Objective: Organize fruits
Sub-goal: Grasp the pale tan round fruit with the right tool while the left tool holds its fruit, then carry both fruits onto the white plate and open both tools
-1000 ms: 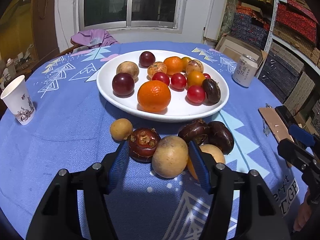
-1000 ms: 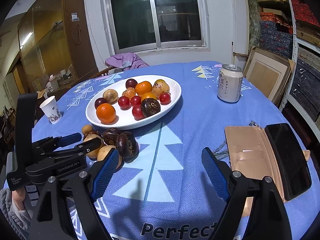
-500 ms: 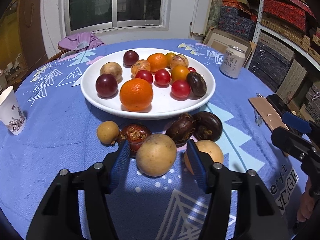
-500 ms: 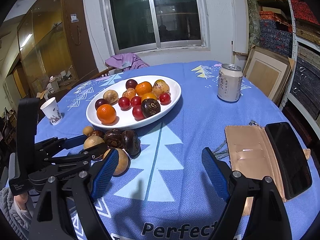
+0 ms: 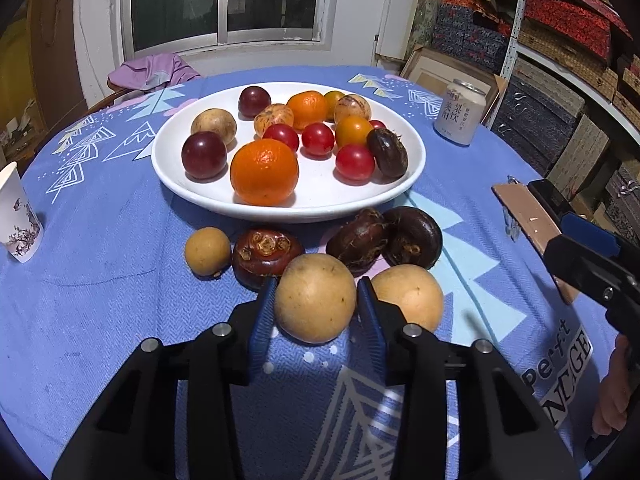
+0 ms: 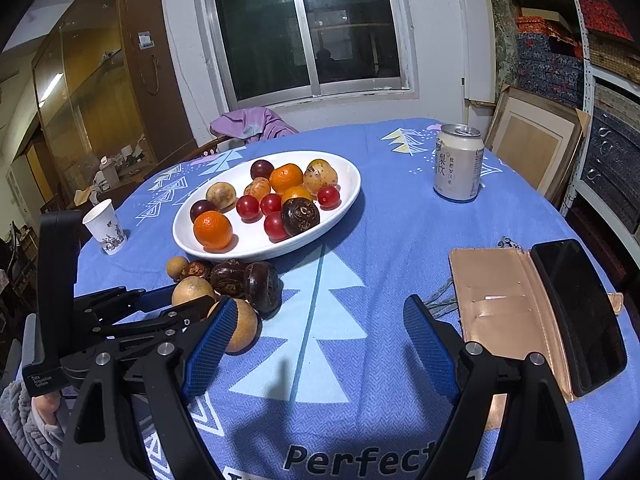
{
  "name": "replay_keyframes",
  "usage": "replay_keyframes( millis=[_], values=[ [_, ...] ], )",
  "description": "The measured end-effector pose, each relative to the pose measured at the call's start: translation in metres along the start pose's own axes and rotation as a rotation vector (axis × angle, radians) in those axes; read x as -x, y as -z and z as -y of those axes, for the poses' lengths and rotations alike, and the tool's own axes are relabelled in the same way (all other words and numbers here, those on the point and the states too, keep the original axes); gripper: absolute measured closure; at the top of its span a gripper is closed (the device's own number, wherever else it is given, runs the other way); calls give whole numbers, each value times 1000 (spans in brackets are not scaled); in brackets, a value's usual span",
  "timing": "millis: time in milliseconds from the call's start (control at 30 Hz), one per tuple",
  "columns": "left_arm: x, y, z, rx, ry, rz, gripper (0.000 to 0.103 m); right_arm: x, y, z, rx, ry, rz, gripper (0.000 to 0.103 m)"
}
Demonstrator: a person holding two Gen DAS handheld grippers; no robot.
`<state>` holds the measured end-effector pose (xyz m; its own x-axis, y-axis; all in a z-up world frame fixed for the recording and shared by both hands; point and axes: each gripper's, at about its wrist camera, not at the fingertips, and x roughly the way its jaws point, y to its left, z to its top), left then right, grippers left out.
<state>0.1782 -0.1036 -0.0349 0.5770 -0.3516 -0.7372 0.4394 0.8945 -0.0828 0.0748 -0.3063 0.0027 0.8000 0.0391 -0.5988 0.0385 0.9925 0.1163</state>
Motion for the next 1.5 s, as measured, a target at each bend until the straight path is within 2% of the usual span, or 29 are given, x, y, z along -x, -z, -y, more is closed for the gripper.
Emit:
replay_keyframes(
  millis=[200,367,467,600,800,900,1133,1200,1267,1500],
  values=[
    [8,4,0,1,-28,13,63,-4,-1,5,-20,-1,-14,17],
    [42,25,-18,2,-122,28,63,-7,1,4,-18,-22,-31,17],
    [57,41,-31,5,-178,27,63,-9,5,-9,41,-39,-38,17],
    [57,47,-48,67,-180,10,63,-15,14,-37,166,-55,-64,17],
    [55,46,-54,92,-176,5,63,-32,13,-74,271,-58,-134,18],
    [54,46,-57,109,-166,1,63,-43,17,-90,318,-39,-146,23],
    [50,44,-58,126,-162,2,63,-51,17,-83,289,-19,-137,25],
    [50,43,-58,130,-161,2,63,-55,16,-83,289,-16,-145,30],
    [49,44,-58,130,-162,2,63,-59,16,-83,285,-26,-165,40],
    [50,45,-58,130,-164,4,63,-64,15,-84,268,-33,-172,44]
  ],
)
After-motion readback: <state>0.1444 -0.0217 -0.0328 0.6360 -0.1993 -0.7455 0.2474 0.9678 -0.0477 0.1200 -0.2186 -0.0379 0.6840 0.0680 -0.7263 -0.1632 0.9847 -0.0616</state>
